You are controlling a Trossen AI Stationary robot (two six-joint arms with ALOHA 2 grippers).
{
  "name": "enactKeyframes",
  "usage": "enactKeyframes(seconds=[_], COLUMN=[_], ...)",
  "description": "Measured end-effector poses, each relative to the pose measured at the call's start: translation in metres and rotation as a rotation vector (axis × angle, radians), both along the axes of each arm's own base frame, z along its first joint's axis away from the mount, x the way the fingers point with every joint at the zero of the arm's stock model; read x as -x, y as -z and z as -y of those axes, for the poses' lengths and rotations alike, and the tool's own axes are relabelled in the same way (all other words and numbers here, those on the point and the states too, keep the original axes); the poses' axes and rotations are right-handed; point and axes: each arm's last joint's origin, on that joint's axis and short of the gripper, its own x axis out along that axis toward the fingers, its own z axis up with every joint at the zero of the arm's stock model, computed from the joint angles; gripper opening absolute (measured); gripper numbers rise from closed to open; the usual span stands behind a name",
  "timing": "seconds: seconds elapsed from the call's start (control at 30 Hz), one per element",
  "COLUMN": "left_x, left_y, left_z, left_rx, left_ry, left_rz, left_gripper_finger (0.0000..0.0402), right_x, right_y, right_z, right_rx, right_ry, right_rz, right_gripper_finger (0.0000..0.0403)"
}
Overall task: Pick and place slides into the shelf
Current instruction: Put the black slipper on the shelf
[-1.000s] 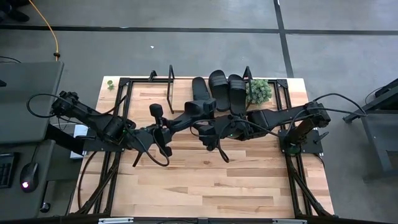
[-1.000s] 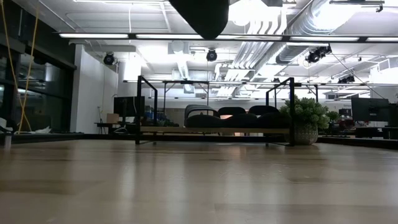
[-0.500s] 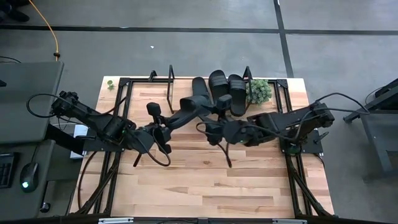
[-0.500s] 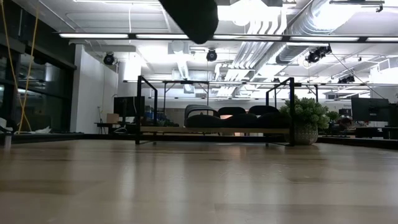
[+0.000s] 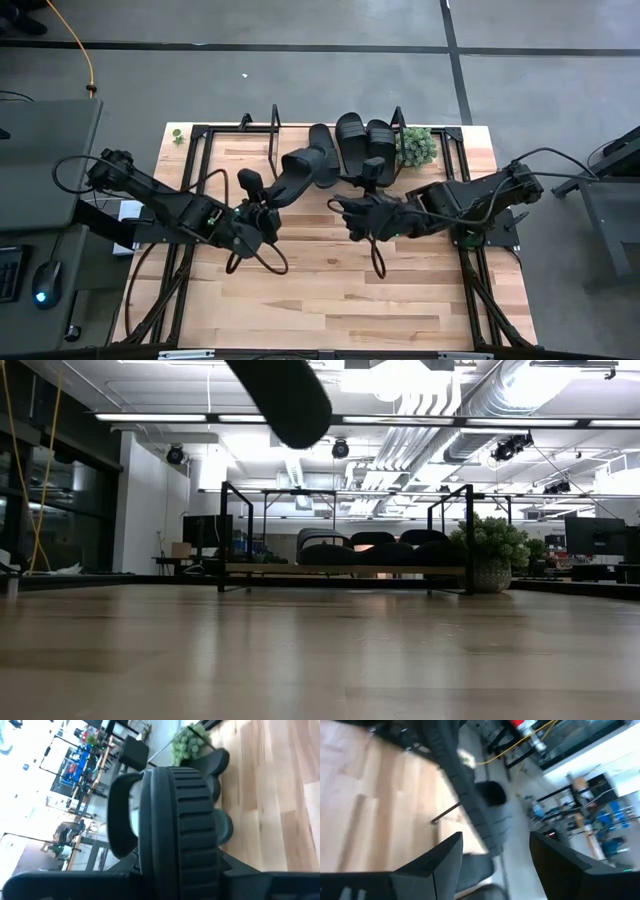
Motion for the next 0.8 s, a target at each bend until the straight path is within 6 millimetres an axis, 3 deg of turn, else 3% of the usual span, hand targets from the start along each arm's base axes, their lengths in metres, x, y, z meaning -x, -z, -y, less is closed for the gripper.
enactKeyframes(seconds=[0.43,0.8], left_x=[-0.022,-0.015], left_y=[0.039,0.062], left_z=[0.007,0.004], left_rx=[-0.101,-0.100], left_ry=[-0.092,-0.180], left_rz=[-0.110,-0.136], left_gripper_finger=[0.0080,0.0080], right_x=[0.010,-0.001], right_y=[0.018,0.038], right_z=[0.002,-0.002], right_rx=[-0.221,-0.247], right_ry=[0.080,0.127], right_rz=[-0.076,-0.134], right_gripper_finger=[0.0220,0.0220])
